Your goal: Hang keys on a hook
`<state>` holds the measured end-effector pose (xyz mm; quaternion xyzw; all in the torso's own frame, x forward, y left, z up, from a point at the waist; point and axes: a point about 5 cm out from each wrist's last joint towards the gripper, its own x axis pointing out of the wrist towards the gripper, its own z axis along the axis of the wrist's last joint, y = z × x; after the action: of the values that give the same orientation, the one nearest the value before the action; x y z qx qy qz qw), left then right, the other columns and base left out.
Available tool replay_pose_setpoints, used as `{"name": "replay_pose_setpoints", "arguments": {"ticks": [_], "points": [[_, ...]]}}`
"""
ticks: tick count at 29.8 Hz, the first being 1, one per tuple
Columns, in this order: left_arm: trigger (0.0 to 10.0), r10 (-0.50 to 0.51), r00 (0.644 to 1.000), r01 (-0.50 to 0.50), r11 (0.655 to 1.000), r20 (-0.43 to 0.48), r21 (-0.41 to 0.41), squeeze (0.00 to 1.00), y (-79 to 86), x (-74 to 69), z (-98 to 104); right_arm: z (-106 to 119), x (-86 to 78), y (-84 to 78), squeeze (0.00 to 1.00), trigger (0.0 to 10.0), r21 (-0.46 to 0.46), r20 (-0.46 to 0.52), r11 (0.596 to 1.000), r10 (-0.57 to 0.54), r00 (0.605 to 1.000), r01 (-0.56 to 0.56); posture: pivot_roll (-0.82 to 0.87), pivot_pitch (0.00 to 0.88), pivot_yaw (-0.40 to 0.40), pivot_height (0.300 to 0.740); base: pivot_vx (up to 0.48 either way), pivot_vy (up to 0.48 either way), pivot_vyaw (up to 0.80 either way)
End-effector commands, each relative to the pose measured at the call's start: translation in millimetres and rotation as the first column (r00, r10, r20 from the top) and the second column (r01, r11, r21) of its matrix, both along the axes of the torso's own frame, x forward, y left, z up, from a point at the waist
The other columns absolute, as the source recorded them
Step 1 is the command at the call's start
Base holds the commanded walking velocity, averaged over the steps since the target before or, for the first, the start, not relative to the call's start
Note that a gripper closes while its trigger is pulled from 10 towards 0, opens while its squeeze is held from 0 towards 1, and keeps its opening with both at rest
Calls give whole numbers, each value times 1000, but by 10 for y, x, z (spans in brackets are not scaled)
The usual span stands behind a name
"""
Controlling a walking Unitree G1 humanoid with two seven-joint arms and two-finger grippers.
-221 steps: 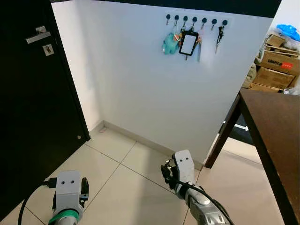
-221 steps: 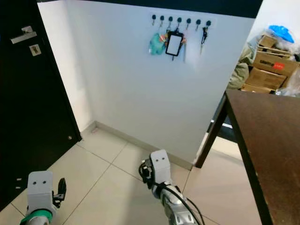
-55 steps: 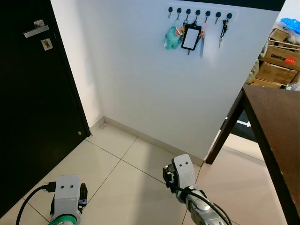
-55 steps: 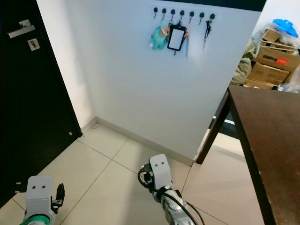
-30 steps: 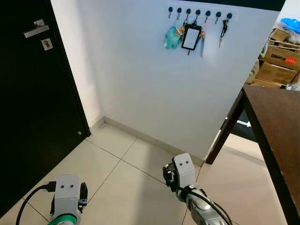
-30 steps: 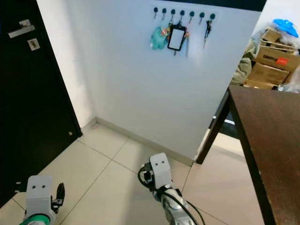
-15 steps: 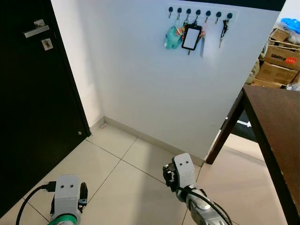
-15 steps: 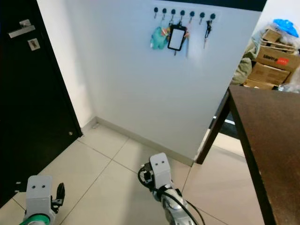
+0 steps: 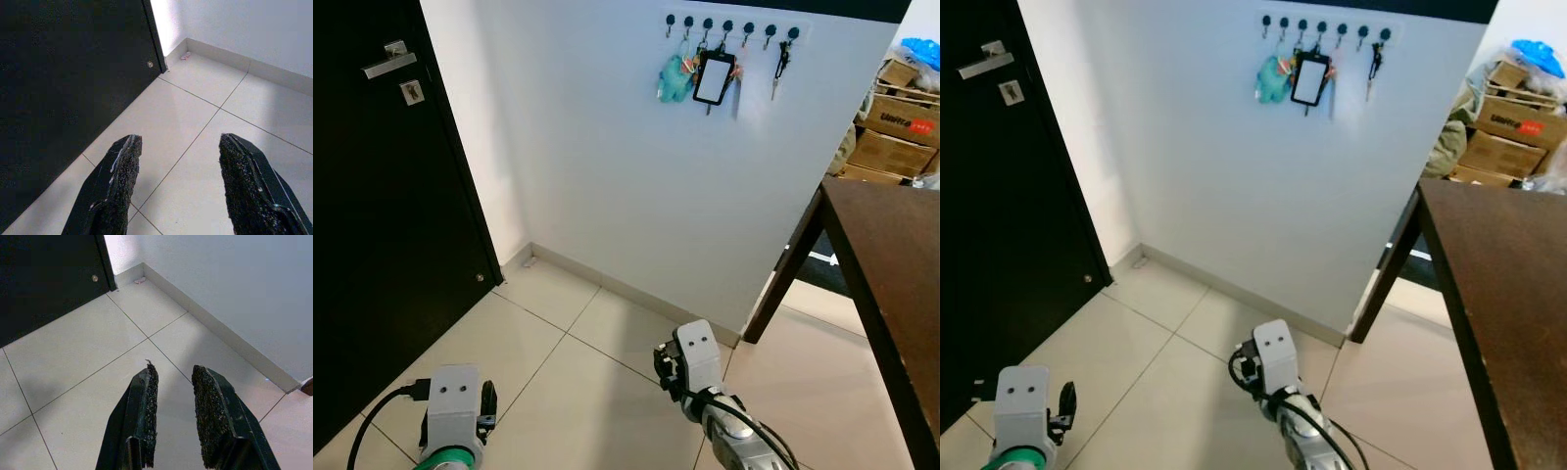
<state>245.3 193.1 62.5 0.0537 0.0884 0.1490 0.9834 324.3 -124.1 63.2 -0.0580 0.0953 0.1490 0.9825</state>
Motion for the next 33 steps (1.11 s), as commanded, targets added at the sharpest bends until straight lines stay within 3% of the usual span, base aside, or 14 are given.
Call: {"name": "replay_pose_setpoints", "arguments": {"ticks": [1,33], "points": [[10000,8,1000,-8,1000,-25,-9,0,32,-32,-64,-70,-29,3,0,10000,5,-35,1000,-4,999,4,-112,98,87,740,0,0,0],[10000,11,1000,-12,1000,-15,-14,0,64,48,-66,-51,39,37,0,10000,-4,-41,1000,2,999,-2,-107,55,76,740,0,0,0]]}}
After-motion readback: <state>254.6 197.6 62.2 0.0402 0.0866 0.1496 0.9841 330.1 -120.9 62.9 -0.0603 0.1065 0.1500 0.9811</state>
